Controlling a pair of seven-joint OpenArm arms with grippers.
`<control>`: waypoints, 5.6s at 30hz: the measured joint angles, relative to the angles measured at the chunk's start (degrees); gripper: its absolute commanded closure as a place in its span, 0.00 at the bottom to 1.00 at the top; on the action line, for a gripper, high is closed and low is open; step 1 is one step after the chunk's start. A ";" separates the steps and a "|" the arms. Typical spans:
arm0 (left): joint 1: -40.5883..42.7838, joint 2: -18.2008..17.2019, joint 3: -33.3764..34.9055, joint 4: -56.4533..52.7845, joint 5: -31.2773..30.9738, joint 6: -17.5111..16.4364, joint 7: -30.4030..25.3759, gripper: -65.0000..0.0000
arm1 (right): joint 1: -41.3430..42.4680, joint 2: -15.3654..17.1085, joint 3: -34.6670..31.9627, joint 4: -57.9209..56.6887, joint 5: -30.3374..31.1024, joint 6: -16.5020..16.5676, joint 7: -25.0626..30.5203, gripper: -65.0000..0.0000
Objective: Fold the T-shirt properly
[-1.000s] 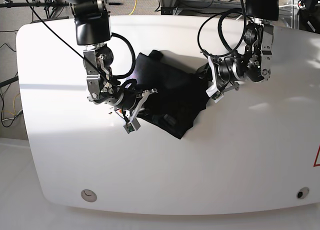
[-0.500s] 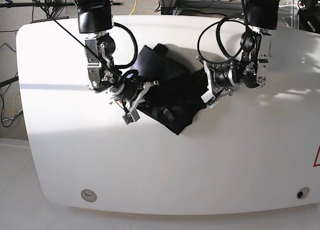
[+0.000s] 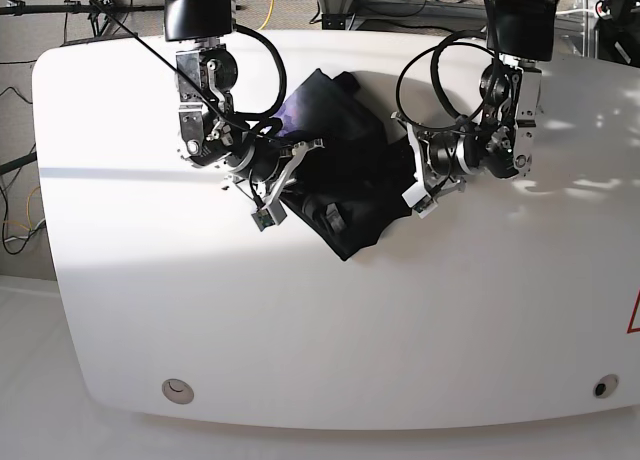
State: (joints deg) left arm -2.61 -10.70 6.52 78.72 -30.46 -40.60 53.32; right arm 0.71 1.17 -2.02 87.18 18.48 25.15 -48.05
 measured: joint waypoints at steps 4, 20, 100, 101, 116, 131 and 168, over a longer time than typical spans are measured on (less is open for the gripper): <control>-0.59 0.17 0.02 -0.22 0.33 0.04 0.17 1.00 | -0.59 0.46 0.33 1.16 -0.07 0.22 0.00 1.00; -3.91 -3.10 2.64 0.46 3.13 0.61 1.33 1.00 | -3.13 4.07 -2.54 3.08 0.24 0.39 2.67 1.00; 7.48 1.18 -3.69 13.79 10.58 1.05 -3.45 0.99 | 9.20 0.31 -7.15 -4.15 -5.57 0.37 5.14 1.00; 7.69 1.20 -3.37 13.79 10.12 1.05 -3.48 1.00 | 8.92 0.48 -7.10 -4.24 -6.21 0.37 4.92 1.00; 8.70 1.11 1.53 15.47 9.88 0.70 -3.23 1.00 | 7.69 0.70 -7.30 1.46 -8.87 0.83 4.68 1.00; 6.16 -0.07 1.25 8.70 8.59 0.02 -5.42 1.00 | 7.21 0.11 -8.44 1.31 -10.38 0.57 4.37 1.00; -9.07 0.28 1.73 -3.61 13.94 1.07 -4.90 1.00 | -1.75 -0.07 -5.07 2.86 -10.16 0.59 7.04 1.00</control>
State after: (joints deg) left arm -11.68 -10.41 8.25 75.11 -16.51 -39.53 48.42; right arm -1.04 1.10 -7.09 90.04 8.32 25.74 -41.01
